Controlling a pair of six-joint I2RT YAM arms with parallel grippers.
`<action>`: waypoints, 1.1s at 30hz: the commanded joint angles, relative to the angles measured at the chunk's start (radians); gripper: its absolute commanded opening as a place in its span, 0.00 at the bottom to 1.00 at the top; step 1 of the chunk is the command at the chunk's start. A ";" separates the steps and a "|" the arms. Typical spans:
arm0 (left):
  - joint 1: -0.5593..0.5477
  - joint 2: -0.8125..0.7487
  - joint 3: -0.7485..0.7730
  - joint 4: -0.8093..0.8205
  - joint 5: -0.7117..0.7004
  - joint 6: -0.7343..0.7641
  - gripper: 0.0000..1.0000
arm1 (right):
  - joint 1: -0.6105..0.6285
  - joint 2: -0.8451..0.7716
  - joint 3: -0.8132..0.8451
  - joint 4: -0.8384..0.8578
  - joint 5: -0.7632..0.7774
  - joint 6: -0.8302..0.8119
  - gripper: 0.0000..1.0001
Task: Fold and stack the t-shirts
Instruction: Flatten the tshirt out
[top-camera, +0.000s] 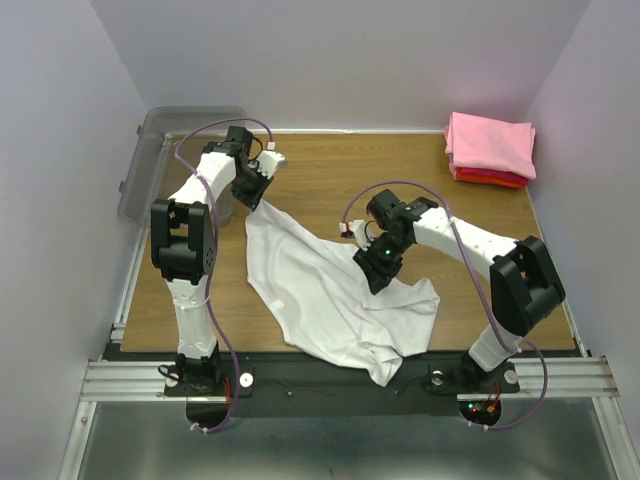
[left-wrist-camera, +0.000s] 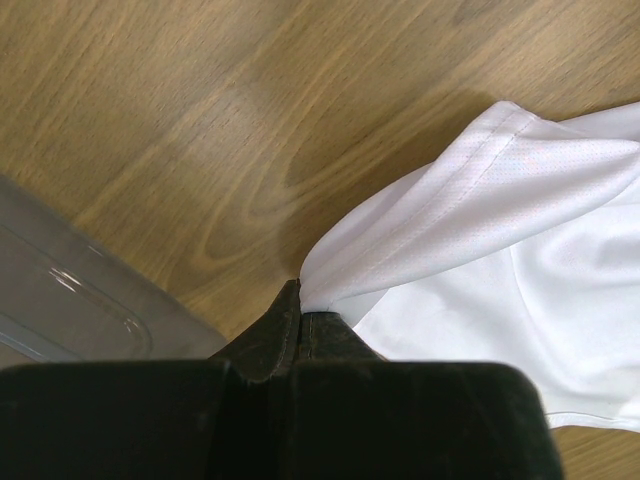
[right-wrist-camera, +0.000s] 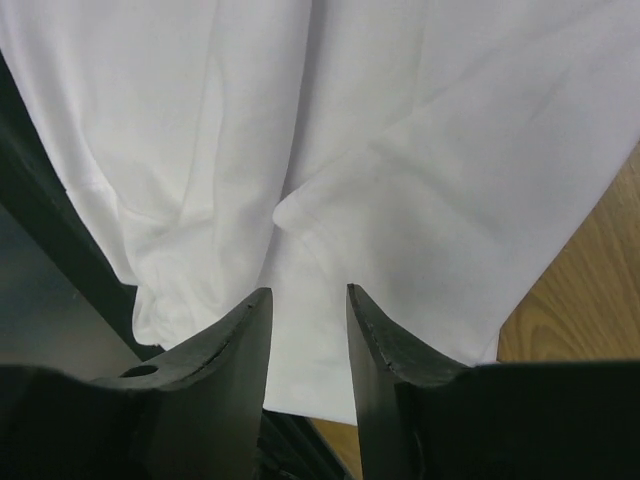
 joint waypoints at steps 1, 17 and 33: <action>-0.001 -0.012 0.010 -0.014 0.011 -0.003 0.00 | 0.020 0.041 0.034 0.079 0.012 0.085 0.37; -0.001 -0.004 -0.007 0.004 0.010 -0.001 0.00 | 0.106 0.164 0.056 0.121 0.074 0.142 0.41; 0.000 -0.007 -0.018 0.012 0.002 -0.001 0.00 | 0.126 0.215 0.028 0.132 0.146 0.157 0.37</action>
